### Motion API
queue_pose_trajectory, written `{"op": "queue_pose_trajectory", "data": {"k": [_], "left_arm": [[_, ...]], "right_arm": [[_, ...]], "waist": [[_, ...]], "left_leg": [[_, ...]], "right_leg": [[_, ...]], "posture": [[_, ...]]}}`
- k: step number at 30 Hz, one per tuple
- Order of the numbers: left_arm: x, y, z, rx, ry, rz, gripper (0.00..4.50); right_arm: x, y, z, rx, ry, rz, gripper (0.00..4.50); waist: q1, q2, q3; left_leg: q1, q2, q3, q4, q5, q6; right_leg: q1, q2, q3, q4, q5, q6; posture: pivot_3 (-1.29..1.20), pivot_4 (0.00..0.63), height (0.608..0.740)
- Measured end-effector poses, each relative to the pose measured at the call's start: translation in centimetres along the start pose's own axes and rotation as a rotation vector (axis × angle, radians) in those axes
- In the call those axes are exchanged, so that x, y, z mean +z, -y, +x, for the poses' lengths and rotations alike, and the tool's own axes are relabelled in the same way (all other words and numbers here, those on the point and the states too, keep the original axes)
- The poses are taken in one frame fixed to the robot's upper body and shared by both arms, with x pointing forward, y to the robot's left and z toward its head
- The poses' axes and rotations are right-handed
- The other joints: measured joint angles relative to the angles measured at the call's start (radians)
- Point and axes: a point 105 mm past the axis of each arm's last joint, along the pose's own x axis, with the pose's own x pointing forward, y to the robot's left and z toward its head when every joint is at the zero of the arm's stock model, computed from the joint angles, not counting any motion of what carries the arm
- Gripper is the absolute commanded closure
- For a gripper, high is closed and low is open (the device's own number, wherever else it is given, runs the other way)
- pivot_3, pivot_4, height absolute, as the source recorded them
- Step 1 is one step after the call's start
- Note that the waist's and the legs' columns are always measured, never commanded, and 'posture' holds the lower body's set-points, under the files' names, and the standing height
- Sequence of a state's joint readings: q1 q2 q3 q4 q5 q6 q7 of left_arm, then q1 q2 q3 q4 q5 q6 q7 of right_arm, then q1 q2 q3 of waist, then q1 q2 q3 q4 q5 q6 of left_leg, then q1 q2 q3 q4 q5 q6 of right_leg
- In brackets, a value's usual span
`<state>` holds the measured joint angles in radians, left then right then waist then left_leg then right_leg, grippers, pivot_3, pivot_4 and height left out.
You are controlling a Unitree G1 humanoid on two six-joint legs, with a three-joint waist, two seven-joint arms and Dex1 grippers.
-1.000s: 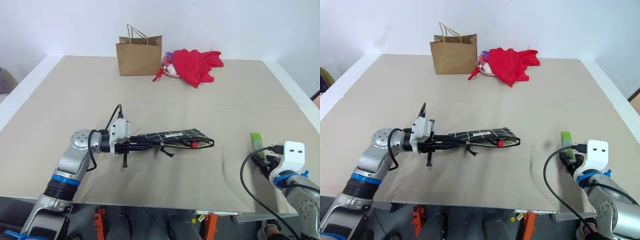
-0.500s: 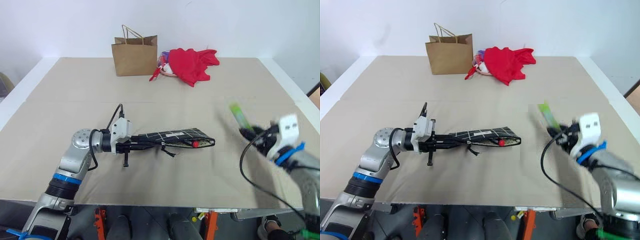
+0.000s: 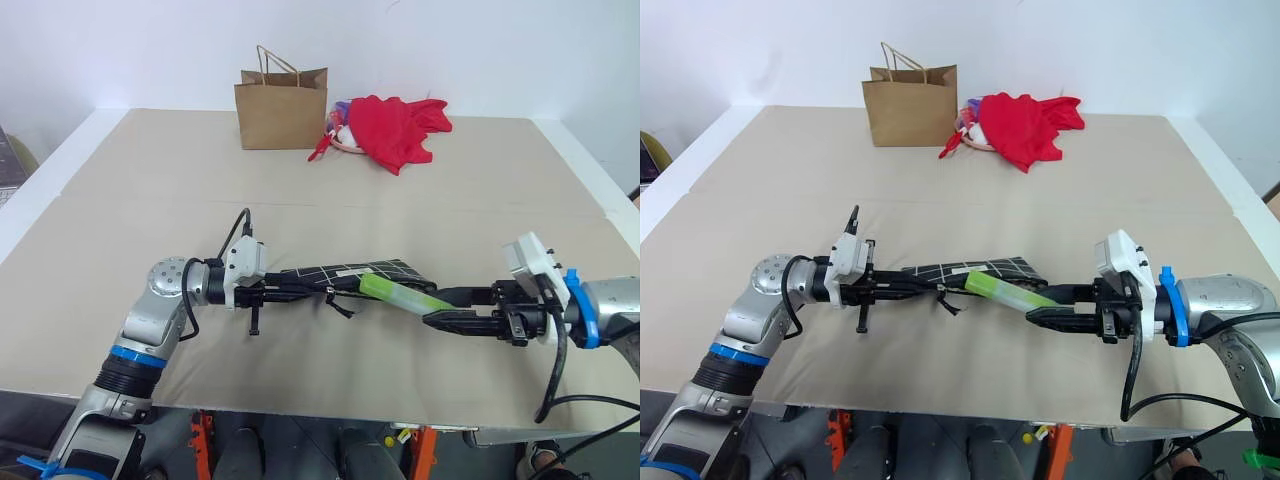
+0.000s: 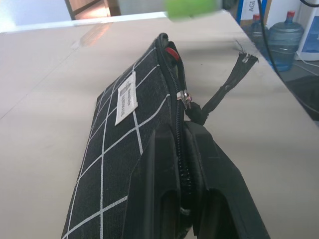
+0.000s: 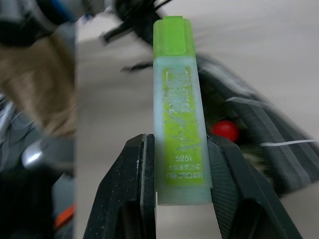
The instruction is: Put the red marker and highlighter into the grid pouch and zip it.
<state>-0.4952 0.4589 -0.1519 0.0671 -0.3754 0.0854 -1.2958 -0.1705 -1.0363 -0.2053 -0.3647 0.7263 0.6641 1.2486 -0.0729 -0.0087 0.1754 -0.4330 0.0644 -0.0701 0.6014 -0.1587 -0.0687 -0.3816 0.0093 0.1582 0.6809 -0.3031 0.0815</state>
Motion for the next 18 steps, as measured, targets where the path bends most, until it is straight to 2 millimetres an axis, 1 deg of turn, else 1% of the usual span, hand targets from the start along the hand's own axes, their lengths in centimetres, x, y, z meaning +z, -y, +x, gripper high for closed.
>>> {"op": "queue_pose_trajectory", "data": {"k": [2,5,7,13,18], "left_arm": [[0.0,0.0,0.0,0.000,0.000,0.000,4.50],[0.0,0.0,0.0,0.002,0.001,0.000,4.50],[0.1,0.0,0.1,0.002,0.002,0.002,4.50],[0.3,0.1,0.2,-0.003,0.003,0.009,4.50],[0.5,0.3,0.2,-0.006,0.006,0.014,4.50]], "right_arm": [[-0.1,0.0,0.0,0.004,-0.007,0.002,3.44],[-1.1,0.3,0.1,0.006,-0.056,0.020,3.44],[-1.4,0.6,0.1,0.000,-0.071,0.026,3.44],[-1.7,1.3,-0.3,-0.014,-0.107,0.037,3.44],[-1.2,1.6,-0.3,-0.020,-0.106,0.041,3.44]], "waist": [[0.000,0.000,0.000],[0.000,0.000,0.000],[0.000,0.000,0.000],[0.000,0.000,0.000],[0.000,0.000,0.000]], "left_leg": [[0.000,0.000,0.000,0.000,0.000,0.000],[0.000,0.000,0.000,0.000,0.000,0.000],[0.000,0.000,0.000,0.000,0.000,0.000],[0.000,0.000,0.000,0.000,0.000,0.000],[0.000,0.000,0.000,0.000,0.000,0.000]], "right_leg": [[0.000,0.000,0.000,0.000,0.000,0.000],[0.000,0.000,0.000,0.000,0.000,0.000],[0.000,0.000,0.000,0.000,0.000,0.000],[0.000,0.000,0.000,0.000,0.000,0.000],[0.000,0.000,0.000,0.000,0.000,0.000]], "posture": [[0.00,0.150,0.740],[0.00,0.150,0.740],[0.00,0.150,0.740],[0.00,0.150,0.740],[0.00,0.150,0.740]]}}
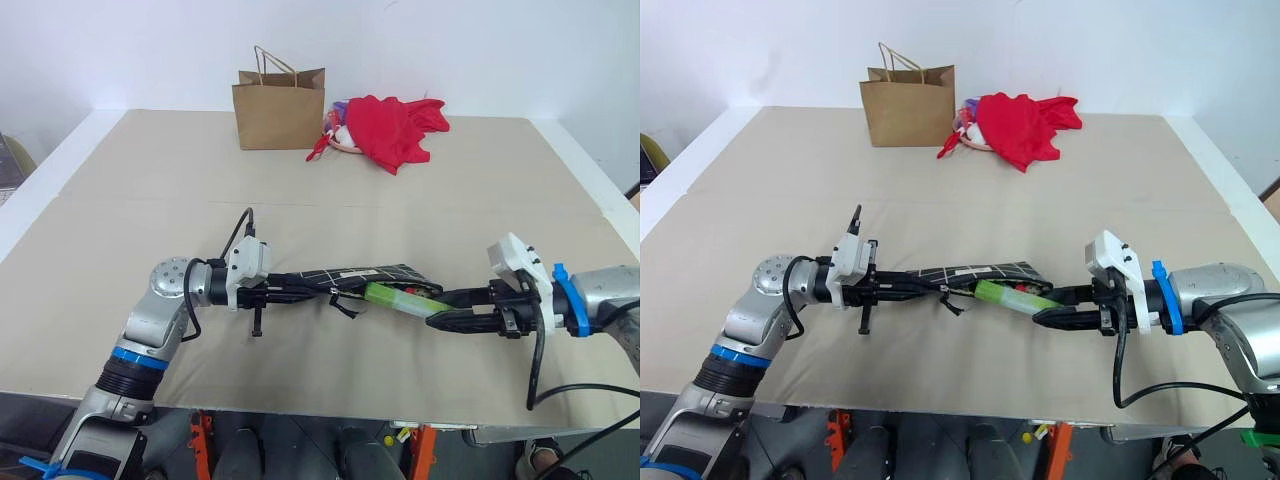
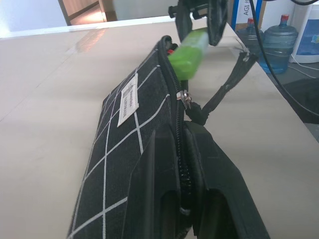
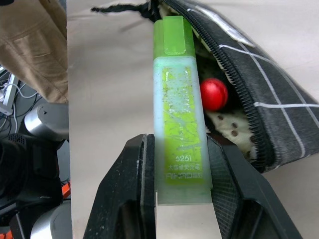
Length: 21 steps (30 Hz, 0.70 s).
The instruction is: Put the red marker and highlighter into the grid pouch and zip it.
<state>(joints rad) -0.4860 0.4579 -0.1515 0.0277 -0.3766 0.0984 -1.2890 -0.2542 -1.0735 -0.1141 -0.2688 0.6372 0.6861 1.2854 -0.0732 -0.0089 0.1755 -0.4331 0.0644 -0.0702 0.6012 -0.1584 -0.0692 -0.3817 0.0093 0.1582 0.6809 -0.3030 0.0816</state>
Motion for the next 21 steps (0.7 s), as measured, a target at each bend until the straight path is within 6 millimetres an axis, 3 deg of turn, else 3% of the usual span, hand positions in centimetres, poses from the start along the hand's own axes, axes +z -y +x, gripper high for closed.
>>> {"op": "queue_pose_trajectory", "data": {"k": [16,18,21], "left_arm": [[-0.2,0.4,0.3,0.002,0.006,-0.021,4.50],[-0.3,0.5,0.2,0.003,0.006,-0.025,4.50],[-0.4,0.6,0.3,0.004,0.007,-0.027,4.50]], "right_arm": [[0.5,0.5,1.7,0.044,-0.071,0.069,3.44],[0.8,0.7,2.1,0.043,-0.064,0.078,2.36],[1.4,0.8,2.4,0.049,-0.040,0.061,1.36]], "waist": [[-0.001,0.000,0.000],[-0.002,0.000,0.000],[-0.002,0.000,0.000]], "left_leg": [[0.000,0.000,0.000,0.000,0.000,0.000],[0.000,0.000,0.000,0.000,0.000,0.000],[0.000,0.000,0.000,0.000,0.000,0.000]], "right_leg": [[0.000,0.000,0.000,0.000,0.000,0.000],[0.000,0.000,0.000,0.000,0.000,0.000],[-0.001,0.000,0.000,0.000,0.000,0.000]], "posture": [[0.00,0.150,0.740],[0.00,0.150,0.740],[0.00,0.150,0.740]]}}
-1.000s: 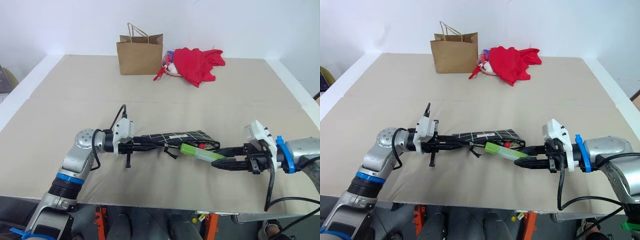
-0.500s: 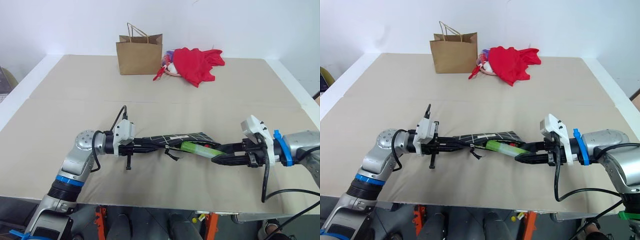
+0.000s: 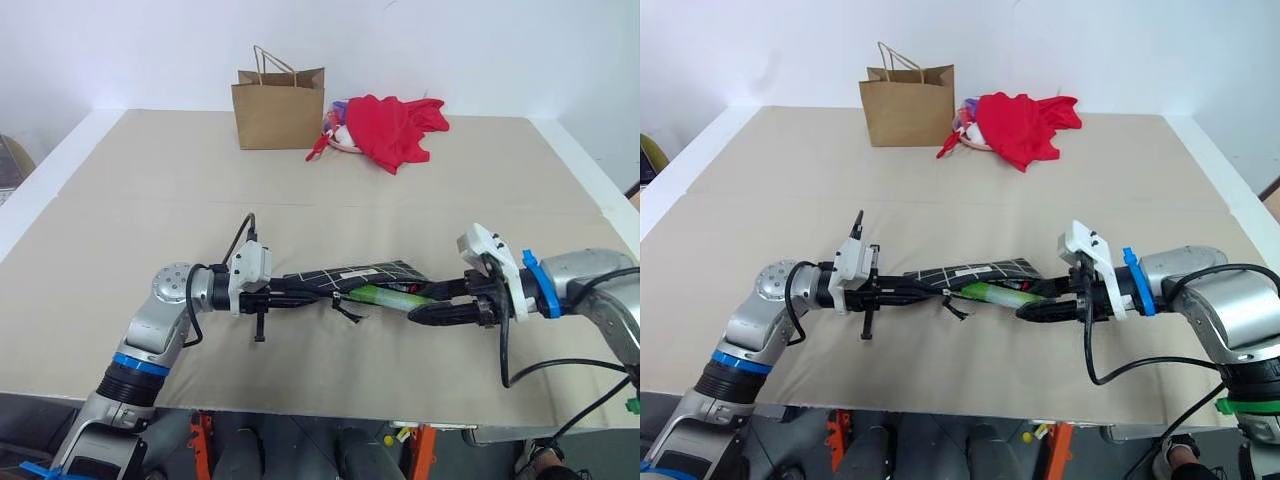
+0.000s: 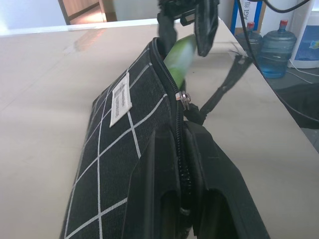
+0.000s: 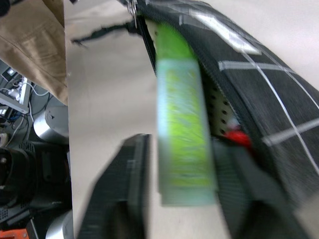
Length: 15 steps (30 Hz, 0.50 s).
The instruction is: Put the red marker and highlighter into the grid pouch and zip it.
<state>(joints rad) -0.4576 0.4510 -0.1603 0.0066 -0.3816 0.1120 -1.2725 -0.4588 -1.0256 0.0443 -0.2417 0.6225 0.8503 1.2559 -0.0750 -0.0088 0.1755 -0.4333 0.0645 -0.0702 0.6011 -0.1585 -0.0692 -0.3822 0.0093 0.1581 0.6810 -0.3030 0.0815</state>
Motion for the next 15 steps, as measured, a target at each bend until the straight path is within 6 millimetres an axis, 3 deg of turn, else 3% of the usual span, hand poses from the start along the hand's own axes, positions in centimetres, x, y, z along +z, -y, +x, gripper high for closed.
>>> {"op": "queue_pose_trajectory", "data": {"k": [3,10,15], "left_arm": [[0.0,0.1,0.0,0.000,0.000,-0.002,4.50],[0.0,0.0,-0.2,0.006,-0.001,-0.003,4.50],[0.2,-0.8,-0.6,0.027,0.003,-0.006,4.50]], "right_arm": [[0.2,-0.1,0.2,0.009,0.014,-0.021,0.05],[-1.4,-1.6,-0.6,0.055,0.043,-0.093,0.05],[-1.5,-3.8,-1.2,0.129,0.113,-0.282,0.05]], "waist": [[0.000,0.000,0.000],[0.005,0.000,0.000],[0.001,-0.001,0.000]], "left_leg": [[0.000,0.000,0.000,0.000,0.000,0.000],[-0.001,0.000,0.000,0.000,0.000,0.000],[0.000,0.000,0.000,0.000,0.000,0.000]], "right_leg": [[0.000,0.000,0.000,0.000,0.000,0.000],[0.000,0.000,0.000,0.000,-0.001,0.001],[0.000,0.000,-0.001,0.000,0.000,0.001]], "posture": [[0.00,0.150,0.740],[0.00,0.150,0.740],[0.00,0.150,0.740]]}}
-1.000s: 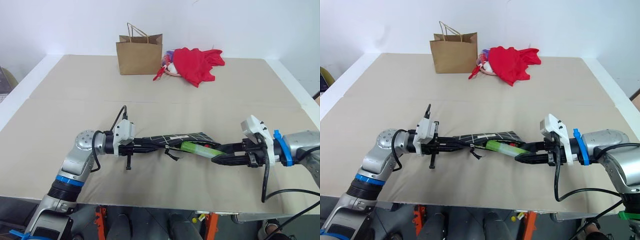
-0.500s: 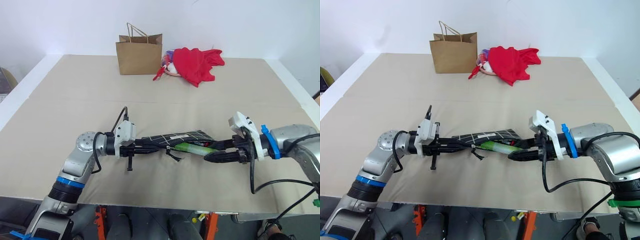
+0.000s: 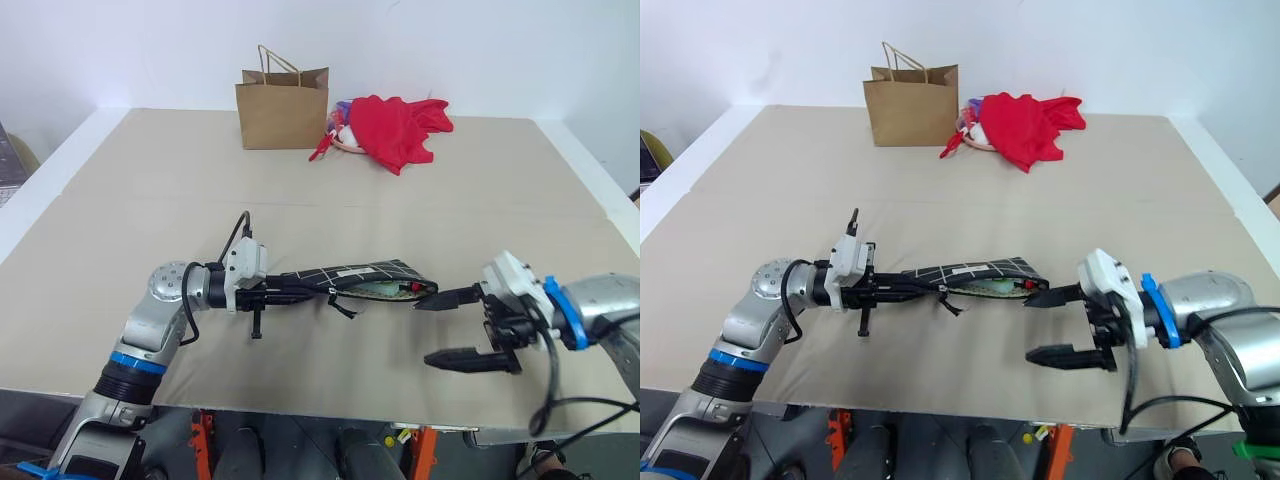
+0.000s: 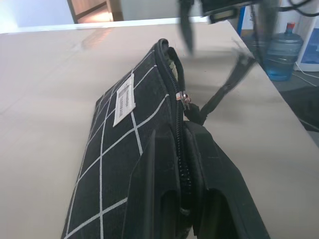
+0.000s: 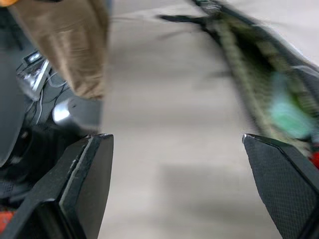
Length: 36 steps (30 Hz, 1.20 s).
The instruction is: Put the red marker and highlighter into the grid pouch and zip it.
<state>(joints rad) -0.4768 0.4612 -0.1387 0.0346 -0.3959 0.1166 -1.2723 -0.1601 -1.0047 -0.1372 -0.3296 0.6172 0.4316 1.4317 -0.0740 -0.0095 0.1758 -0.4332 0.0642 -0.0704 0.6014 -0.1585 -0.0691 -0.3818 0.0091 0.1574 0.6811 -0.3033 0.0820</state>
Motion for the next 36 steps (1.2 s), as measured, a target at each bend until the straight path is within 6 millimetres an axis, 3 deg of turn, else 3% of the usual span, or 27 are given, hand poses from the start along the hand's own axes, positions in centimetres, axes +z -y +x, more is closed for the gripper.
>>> {"op": "queue_pose_trajectory", "data": {"k": [3,8,13,17,22,26,27,36], "left_arm": [[0.1,-0.3,0.0,0.001,0.003,0.000,4.50],[0.2,-0.4,0.2,0.000,0.011,-0.004,4.50],[0.3,-0.4,0.2,-0.003,0.018,-0.021,4.50],[0.4,-0.4,0.3,-0.003,0.020,-0.018,4.50],[0.5,-0.4,0.4,-0.001,0.022,-0.012,4.50],[0.6,-0.4,0.4,0.000,0.022,-0.009,4.50],[0.6,-0.4,0.4,0.000,0.022,-0.009,4.50],[0.7,-0.5,0.5,0.006,0.020,-0.012,4.50]], "right_arm": [[1.8,0.3,1.3,-0.039,0.116,-0.214,0.05],[4.5,2.7,4.3,-0.168,0.219,-0.514,0.05],[3.7,3.7,5.8,-0.193,0.205,-0.587,0.05],[3.6,3.5,7.3,-0.150,0.226,-0.666,0.05],[3.6,2.5,8.4,-0.077,0.253,-0.745,2.23],[3.2,2.4,8.8,-0.060,0.248,-0.751,4.23],[3.0,2.4,8.9,-0.056,0.246,-0.746,4.38],[3.2,2.9,9.0,-0.073,0.246,-0.752,4.38]], "waist": [[-0.009,-0.001,0.001],[-0.013,-0.003,0.002],[0.002,-0.003,0.002],[0.001,-0.003,0.002],[0.001,-0.003,0.002],[0.001,-0.003,0.002],[0.001,-0.003,0.002],[0.001,-0.003,0.002]], "left_leg": [[0.002,0.000,0.000,0.000,0.001,0.000],[0.002,0.000,0.000,-0.001,0.004,-0.006],[0.001,0.000,0.000,-0.001,0.004,-0.007],[0.001,0.000,-0.001,-0.003,0.004,-0.007],[0.001,0.000,-0.001,-0.002,0.004,-0.007],[0.002,0.000,-0.001,-0.002,0.004,-0.007],[0.002,0.000,-0.001,-0.002,0.005,-0.007],[0.002,0.000,-0.001,-0.002,0.005,-0.007]], "right_leg": [[0.001,0.001,0.000,0.001,0.001,-0.001],[0.001,0.000,0.000,0.001,0.003,0.000],[0.001,0.000,0.000,0.000,0.002,0.000],[0.000,0.000,0.000,0.001,0.002,-0.001],[0.001,0.000,0.000,0.001,0.002,-0.001],[0.001,0.000,0.000,0.001,0.003,-0.001],[0.001,0.000,0.000,0.001,0.003,-0.001],[0.001,0.000,0.000,0.001,0.003,-0.001]], "posture": [[0.00,0.150,0.740],[0.00,0.150,0.740],[0.00,0.150,0.740],[0.00,0.150,0.740],[0.00,0.150,0.740],[0.00,0.150,0.740],[0.00,0.150,0.740],[0.00,0.150,0.740]]}}
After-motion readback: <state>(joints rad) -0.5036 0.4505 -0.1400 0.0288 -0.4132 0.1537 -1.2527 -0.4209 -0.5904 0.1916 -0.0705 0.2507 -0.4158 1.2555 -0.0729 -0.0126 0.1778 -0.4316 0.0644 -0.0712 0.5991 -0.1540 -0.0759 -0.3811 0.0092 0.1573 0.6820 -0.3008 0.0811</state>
